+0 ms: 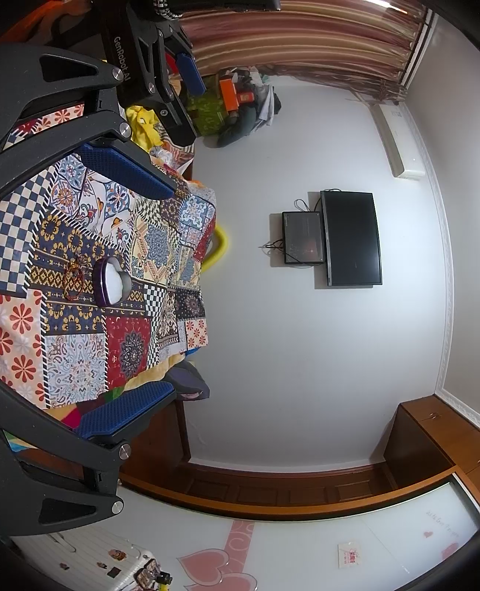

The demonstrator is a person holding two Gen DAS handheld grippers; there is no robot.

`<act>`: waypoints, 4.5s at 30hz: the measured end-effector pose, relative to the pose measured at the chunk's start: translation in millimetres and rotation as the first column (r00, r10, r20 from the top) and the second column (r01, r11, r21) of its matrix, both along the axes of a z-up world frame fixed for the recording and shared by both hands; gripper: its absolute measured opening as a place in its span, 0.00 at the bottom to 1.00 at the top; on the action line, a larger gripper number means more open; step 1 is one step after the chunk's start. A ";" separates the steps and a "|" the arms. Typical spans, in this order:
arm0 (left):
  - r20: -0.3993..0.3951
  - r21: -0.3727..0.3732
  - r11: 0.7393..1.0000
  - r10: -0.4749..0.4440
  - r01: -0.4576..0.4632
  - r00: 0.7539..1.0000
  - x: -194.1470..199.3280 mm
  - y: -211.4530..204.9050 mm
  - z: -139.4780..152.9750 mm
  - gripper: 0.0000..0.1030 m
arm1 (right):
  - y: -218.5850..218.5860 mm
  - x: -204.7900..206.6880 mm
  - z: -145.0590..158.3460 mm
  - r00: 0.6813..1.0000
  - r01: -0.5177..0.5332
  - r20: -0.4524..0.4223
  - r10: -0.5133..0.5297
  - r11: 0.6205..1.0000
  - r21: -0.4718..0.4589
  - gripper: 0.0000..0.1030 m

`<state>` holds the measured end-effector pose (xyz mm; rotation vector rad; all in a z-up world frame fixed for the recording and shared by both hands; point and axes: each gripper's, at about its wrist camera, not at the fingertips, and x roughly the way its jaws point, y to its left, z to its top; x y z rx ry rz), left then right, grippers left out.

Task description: Organize jewelry

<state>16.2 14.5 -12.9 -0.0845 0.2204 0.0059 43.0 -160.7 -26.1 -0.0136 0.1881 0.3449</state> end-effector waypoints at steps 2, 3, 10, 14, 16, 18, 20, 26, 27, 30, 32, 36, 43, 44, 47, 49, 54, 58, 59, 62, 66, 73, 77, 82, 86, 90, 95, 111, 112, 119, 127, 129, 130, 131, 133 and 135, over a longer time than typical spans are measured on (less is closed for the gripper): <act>0.000 -0.001 1.000 0.001 -0.001 1.000 0.2 -0.5 0.0 1.00 | -0.1 -0.1 -0.3 1.000 0.000 0.000 0.000 1.000 0.000 0.95; 0.000 -0.002 1.000 0.001 -0.001 1.000 0.2 -0.9 0.0 1.00 | -0.1 0.0 -0.6 1.000 0.000 0.000 0.000 1.000 0.000 0.95; -0.004 0.001 1.000 -0.003 0.003 1.000 2.1 -0.7 0.5 1.00 | -0.6 3.5 -1.8 1.000 -0.001 -0.011 0.001 1.000 0.003 0.95; -0.007 -0.002 1.000 -0.005 0.005 1.000 4.3 0.7 -0.3 1.00 | -0.3 7.0 -2.0 1.000 -0.001 -0.016 0.001 1.000 -0.001 0.95; -0.009 -0.002 1.000 -0.005 0.005 1.000 5.7 1.8 -0.7 1.00 | -0.3 9.2 -2.2 1.000 -0.001 -0.020 0.001 1.000 -0.003 0.95; -0.016 -0.005 1.000 -0.007 0.007 1.000 9.2 2.7 -1.9 1.00 | 0.0 13.3 -3.5 1.000 0.001 -0.030 -0.001 1.000 -0.003 0.95; -0.023 -0.006 1.000 -0.010 0.010 1.000 13.1 3.6 -3.6 1.00 | -0.7 17.2 -5.2 0.999 0.002 -0.039 -0.002 1.000 0.000 0.95; -0.060 -0.002 1.000 -0.010 0.010 0.998 34.0 4.6 -12.3 1.00 | -3.6 31.9 -14.6 0.997 0.013 -0.073 -0.014 1.000 -0.008 0.95; -0.068 -0.003 1.000 -0.009 0.008 0.998 38.3 5.0 -14.5 1.00 | -3.9 36.3 -17.5 0.996 0.018 -0.083 -0.019 1.000 -0.012 0.95; -0.102 0.001 1.000 -0.009 0.009 0.995 54.9 7.2 -23.9 1.00 | -5.9 51.0 -26.7 0.993 0.034 -0.116 -0.036 0.999 -0.024 0.95; -0.132 0.010 1.000 -0.008 0.009 0.991 67.8 8.7 -31.8 1.00 | -7.6 62.6 -35.6 0.988 0.047 -0.145 -0.053 0.998 -0.040 0.95; -0.205 0.044 0.999 0.025 -0.017 0.979 97.2 11.8 -55.4 0.98 | -10.9 88.7 -60.4 0.971 0.063 -0.224 -0.079 0.995 -0.081 0.95; -0.408 0.050 0.998 -0.011 0.034 0.913 147.1 18.4 -116.1 0.82 | -6.9 127.9 -104.7 0.923 0.037 -0.376 -0.086 0.990 -0.136 0.95; -0.442 0.048 0.998 -0.022 0.048 0.897 153.7 18.3 -126.5 0.79 | -6.1 131.1 -108.7 0.916 0.030 -0.394 -0.082 0.990 -0.138 0.94; -0.515 0.037 0.996 -0.053 0.083 0.856 168.0 18.4 -150.5 0.69 | -3.4 141.7 -127.0 0.892 0.005 -0.447 -0.071 0.989 -0.147 0.89; -0.559 0.014 0.994 -0.085 0.112 0.825 177.0 17.7 -165.5 0.65 | -2.1 148.3 -136.0 0.877 -0.012 -0.476 -0.061 0.989 -0.149 0.85; -0.627 -0.045 0.982 -0.172 0.186 0.760 189.5 9.6 -187.2 0.48 | 7.1 161.6 -156.1 0.837 -0.087 -0.547 0.001 0.988 -0.131 0.66; -0.648 -0.044 0.968 -0.217 0.249 0.730 190.6 -4.8 -196.6 0.43 | 16.9 167.1 -168.2 0.809 -0.158 -0.586 0.054 0.979 -0.127 0.52; -0.651 -0.045 0.965 -0.225 0.260 0.725 191.1 -7.1 -198.2 0.41 | 19.4 167.0 -170.5 0.803 -0.174 -0.593 0.065 0.976 -0.128 0.47; -0.665 -0.046 0.957 -0.243 0.285 0.707 193.3 -13.7 -204.5 0.34 | 23.7 170.2 -175.9 0.791 -0.207 -0.605 0.087 0.969 -0.132 0.38; -0.676 -0.074 0.953 -0.264 0.293 0.688 197.5 -14.5 -212.8 0.32 | 29.6 172.3 -179.7 0.786 -0.236 -0.610 0.100 0.961 -0.147 0.30; -0.666 -0.095 0.944 -0.297 0.318 0.684 199.9 -15.6 -217.5 0.15 | 40.3 173.1 -187.1 0.794 -0.267 -0.601 0.090 0.940 -0.212 0.11; -0.658 -0.080 0.947 -0.284 0.310 0.697 198.6 -16.2 -217.3 0.08 | 43.0 172.3 -185.7 0.796 -0.266 -0.600 0.078 0.936 -0.231 0.07; -0.637 -0.055 0.950 -0.270 0.307 0.722 189.8 -16.6 -208.5 0.08 | 37.3 170.8 -176.7 0.799 -0.246 -0.595 0.085 0.950 -0.194 0.07; -0.615 -0.068 0.955 -0.267 0.287 0.742 183.5 -10.6 -196.3 0.08 | 34.2 164.7 -161.3 0.819 -0.229 -0.566 0.090 0.957 -0.178 0.07; -0.584 -0.058 0.960 -0.256 0.275 0.770 175.6 -6.3 -178.5 0.08 | 35.6 155.4 -145.1 0.843 -0.221 -0.531 0.091 0.957 -0.188 0.07; -0.537 -0.041 0.964 -0.243 0.263 0.808 163.3 -2.9 -153.7 0.08 | 35.3 146.9 -128.4 0.865 -0.208 -0.493 0.091 0.960 -0.187 0.07; -0.410 -0.024 0.972 -0.221 0.232 0.885 164.2 5.0 -97.1 0.08 | 33.7 162.1 -79.4 0.926 -0.134 -0.370 0.073 0.981 -0.139 0.07; -0.405 -0.024 0.973 -0.220 0.230 0.887 165.9 5.4 -95.7 0.08 | 33.7 162.7 -78.1 0.928 -0.130 -0.366 0.072 0.982 -0.137 0.07; -0.384 -0.027 0.975 -0.216 0.223 0.898 182.8 6.9 -90.6 0.08 | 37.7 180.7 -74.9 0.934 -0.122 -0.351 0.073 0.985 -0.121 0.07; -0.404 -0.052 0.973 -0.227 0.226 0.886 214.2 8.7 -102.3 0.08 | 45.3 204.5 -93.3 0.915 -0.146 -0.394 0.090 0.983 -0.113 0.07; -0.418 -0.063 0.971 -0.234 0.229 0.878 223.8 8.2 -109.1 0.08 | 48.0 211.7 -100.0 0.906 -0.155 -0.412 0.095 0.981 -0.115 0.07; -0.424 -0.067 0.971 -0.238 0.231 0.874 227.8 7.9 -112.1 0.08 | 49.8 216.0 -104.3 0.900 -0.162 -0.425 0.099 0.980 -0.115 0.07; -0.434 -0.074 0.969 -0.244 0.236 0.867 233.3 7.3 -116.6 0.08 | 51.8 220.2 -108.7 0.894 -0.169 -0.437 0.103 0.979 -0.115 0.07; -0.456 -0.082 0.967 -0.253 0.243 0.853 242.6 5.3 -125.7 0.08 | 55.1 226.7 -115.9 0.882 -0.182 -0.457 0.109 0.976 -0.119 0.07; -0.474 -0.084 0.965 -0.257 0.247 0.842 249.6 2.4 -134.0 0.08 | 57.4 232.5 -122.8 0.870 -0.199 -0.478 0.118 0.973 -0.121 0.07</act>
